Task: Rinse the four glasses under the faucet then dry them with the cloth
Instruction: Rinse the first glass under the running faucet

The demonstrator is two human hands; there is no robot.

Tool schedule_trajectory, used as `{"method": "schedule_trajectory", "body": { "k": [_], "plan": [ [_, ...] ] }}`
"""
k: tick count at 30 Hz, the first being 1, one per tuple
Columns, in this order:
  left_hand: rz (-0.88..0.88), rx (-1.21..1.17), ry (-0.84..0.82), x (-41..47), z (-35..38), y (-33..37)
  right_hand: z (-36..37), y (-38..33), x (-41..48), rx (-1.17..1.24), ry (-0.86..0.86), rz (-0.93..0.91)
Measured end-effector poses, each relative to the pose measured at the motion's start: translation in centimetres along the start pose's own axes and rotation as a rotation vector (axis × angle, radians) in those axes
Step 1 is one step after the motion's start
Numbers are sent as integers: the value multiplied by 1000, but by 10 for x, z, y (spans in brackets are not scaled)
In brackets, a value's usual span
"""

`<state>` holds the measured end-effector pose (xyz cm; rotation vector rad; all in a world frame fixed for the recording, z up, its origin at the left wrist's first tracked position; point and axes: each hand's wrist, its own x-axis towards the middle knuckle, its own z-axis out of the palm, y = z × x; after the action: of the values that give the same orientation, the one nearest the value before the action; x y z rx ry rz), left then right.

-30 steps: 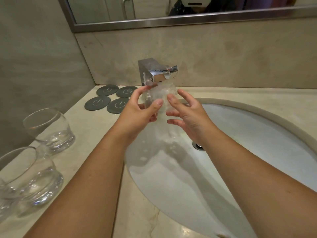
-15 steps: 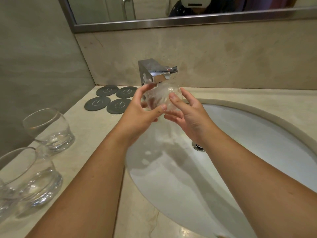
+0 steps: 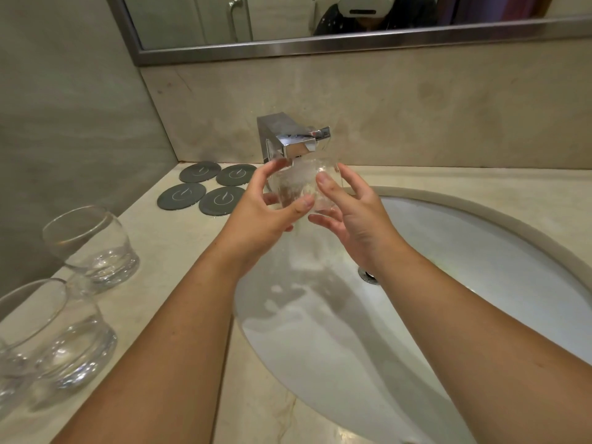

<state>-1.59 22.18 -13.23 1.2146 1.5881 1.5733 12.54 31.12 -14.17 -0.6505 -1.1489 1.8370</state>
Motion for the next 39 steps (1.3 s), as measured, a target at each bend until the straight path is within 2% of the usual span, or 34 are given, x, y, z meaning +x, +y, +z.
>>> {"method": "schedule_trajectory", "body": {
  "k": [4, 13, 19, 30, 35, 39],
  "plan": [
    [21, 63, 34, 1, 1, 0, 4, -1, -3, -35, 17, 10],
    [-7, -8, 77, 3, 2, -2, 0, -2, -4, -20, -31, 56],
    [4, 33, 13, -1, 2, 0, 0, -1, -4, -17, -24, 58],
    [-16, 24, 53, 2, 3, -2, -2, -4, -3, -9, -66, 83],
    [0, 36, 8, 2, 1, -2, -1, -4, -3, 10, -30, 58],
    [21, 78, 38, 2, 0, -1, 1, -2, -4, -42, -12, 43]
  ]
}}
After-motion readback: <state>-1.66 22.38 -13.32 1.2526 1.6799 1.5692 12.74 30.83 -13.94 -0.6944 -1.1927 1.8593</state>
